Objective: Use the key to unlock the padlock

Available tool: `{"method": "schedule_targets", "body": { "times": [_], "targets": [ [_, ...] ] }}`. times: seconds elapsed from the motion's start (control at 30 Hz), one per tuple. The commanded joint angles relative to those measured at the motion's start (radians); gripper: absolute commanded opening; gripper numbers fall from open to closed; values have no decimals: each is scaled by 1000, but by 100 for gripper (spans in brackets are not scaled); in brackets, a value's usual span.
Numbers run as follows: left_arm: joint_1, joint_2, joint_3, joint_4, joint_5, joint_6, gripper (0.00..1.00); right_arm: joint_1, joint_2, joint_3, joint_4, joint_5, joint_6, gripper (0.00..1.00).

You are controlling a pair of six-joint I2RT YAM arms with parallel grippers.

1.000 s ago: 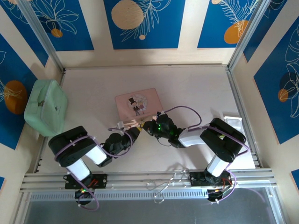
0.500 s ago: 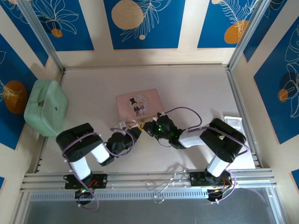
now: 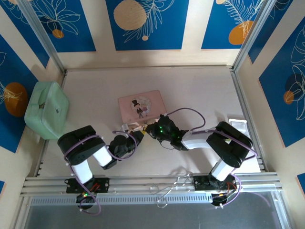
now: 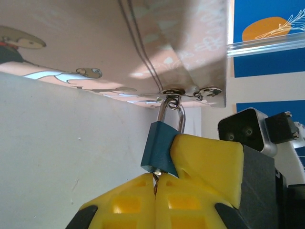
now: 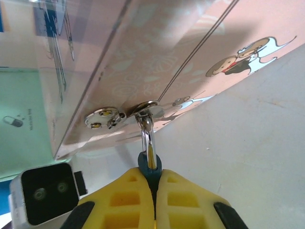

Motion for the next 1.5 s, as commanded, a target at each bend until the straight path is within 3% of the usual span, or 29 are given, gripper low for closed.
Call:
{"method": "schedule_targets", "body": {
  "times": [0.0, 0.17, 0.23, 0.47, 0.67, 0.83, 1.0, 1.2, 1.27, 1.37, 1.47],
  "targets": [
    [-10, -92, 20, -319, -37, 109, 0, 33, -43, 44, -193, 12, 11, 0],
    [-72, -294, 159, -847, -163, 324, 0, 37, -47, 66, -246, 19, 12, 0],
    [-95, -317, 197, -950, -223, 377, 0, 36, -40, 56, -219, 13, 21, 0],
    [-177, -253, 288, -1083, -380, 478, 0, 24, -20, 45, -190, -27, 44, 0],
    [-195, -208, 301, -1055, -412, 512, 0, 2, 9, 38, -156, -74, 48, 0],
    [-236, -211, 355, -1175, -497, 595, 0, -8, 30, 59, -168, -108, 52, 0],
    [-245, -225, 325, -1133, -456, 577, 0, 9, 19, 66, -212, -97, 56, 0],
    [-252, -230, 363, -1259, -442, 490, 1, 27, -2, -10, -198, -50, 93, 0],
    [-252, -245, 361, -1272, -438, 475, 24, 22, 2, -32, -164, -54, 93, 0],
    [-251, -293, 372, -1347, -438, 432, 49, 22, 7, -64, -74, -55, 67, 0],
    [-246, -369, 377, -1453, -424, 373, 59, -1, 32, -121, 132, -110, 27, 0]
  ]
}}
